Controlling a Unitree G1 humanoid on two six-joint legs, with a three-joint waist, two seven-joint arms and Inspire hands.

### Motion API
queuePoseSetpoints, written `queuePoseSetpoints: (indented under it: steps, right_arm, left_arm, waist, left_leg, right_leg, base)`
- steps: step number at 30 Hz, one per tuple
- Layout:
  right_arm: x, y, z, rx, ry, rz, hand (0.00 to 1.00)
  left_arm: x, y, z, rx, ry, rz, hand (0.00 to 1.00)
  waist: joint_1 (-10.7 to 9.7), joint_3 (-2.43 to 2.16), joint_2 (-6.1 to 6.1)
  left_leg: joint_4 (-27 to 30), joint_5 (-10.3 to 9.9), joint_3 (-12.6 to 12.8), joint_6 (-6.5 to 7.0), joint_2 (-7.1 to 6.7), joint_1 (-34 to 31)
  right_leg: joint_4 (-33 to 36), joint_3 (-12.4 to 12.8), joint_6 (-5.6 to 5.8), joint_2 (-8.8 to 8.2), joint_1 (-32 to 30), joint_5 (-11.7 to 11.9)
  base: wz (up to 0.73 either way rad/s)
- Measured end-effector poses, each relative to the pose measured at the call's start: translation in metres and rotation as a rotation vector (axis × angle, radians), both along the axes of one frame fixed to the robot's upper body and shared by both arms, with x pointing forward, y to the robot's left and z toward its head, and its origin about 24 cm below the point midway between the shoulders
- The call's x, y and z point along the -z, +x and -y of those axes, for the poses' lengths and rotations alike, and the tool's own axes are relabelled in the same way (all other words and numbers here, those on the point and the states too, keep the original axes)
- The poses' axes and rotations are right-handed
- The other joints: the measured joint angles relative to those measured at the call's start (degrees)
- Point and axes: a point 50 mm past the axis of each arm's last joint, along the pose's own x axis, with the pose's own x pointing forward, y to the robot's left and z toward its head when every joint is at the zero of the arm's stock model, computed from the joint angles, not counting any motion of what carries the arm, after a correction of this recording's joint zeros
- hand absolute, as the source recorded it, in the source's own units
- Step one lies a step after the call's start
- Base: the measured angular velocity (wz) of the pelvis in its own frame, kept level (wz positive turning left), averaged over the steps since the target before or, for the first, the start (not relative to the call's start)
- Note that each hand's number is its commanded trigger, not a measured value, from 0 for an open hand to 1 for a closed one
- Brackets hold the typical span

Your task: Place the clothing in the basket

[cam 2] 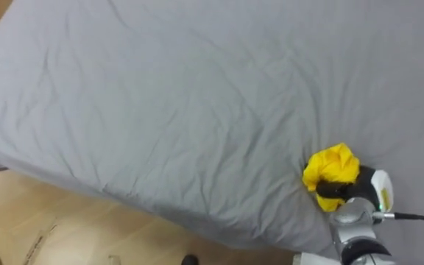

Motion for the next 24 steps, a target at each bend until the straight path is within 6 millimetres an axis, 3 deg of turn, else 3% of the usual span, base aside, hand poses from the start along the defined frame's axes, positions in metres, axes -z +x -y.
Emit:
queuePoseSetpoints:
  steps: [5,10,17,24]
  right_arm:
    - [0.003,-0.008,-0.002,-0.018,0.021,0.026,1.00]
    - [0.008,-0.028,0.000,-0.010,0.044,0.046,1.00]
    - [0.010,-0.047,0.008,0.032,0.045,0.051,1.00]
    - [0.011,-0.056,0.014,0.073,0.052,0.044,1.00]
  left_arm:
    - [0.000,-0.012,-0.005,-0.038,0.011,-0.014,0.00]
    - [0.000,-0.029,-0.013,-0.105,0.024,-0.019,0.00]
    - [-0.002,-0.035,-0.013,-0.138,0.024,0.007,0.00]
    - [-0.003,-0.041,-0.018,-0.123,0.040,-0.006,0.00]
  waist:
    - [-2.44,-0.52,-0.81]
    - [-4.42,-1.41,-2.08]
    - [-6.27,-1.59,-1.99]
    - [-8.44,-1.51,-1.79]
  left_leg:
    - [-0.69,-0.01,0.53,0.01,-0.42,3.26]
    - [-2.11,-0.42,2.40,0.39,-0.63,9.53]
    - [-2.98,-2.21,5.54,0.72,0.29,13.36]
    - [-3.07,-3.14,8.42,1.25,0.49,15.04]
  right_leg:
    - [-0.32,0.55,0.37,-0.23,3.00,-0.22]
    - [-2.00,3.37,0.81,-0.25,8.11,-0.51]
    - [-1.73,7.85,1.04,0.53,9.76,-0.70]
    - [-0.86,9.86,1.51,0.72,10.15,-0.57]
  base:
    - [-0.03]
    - [-0.20]
    - [-0.28]
    - [-0.21]
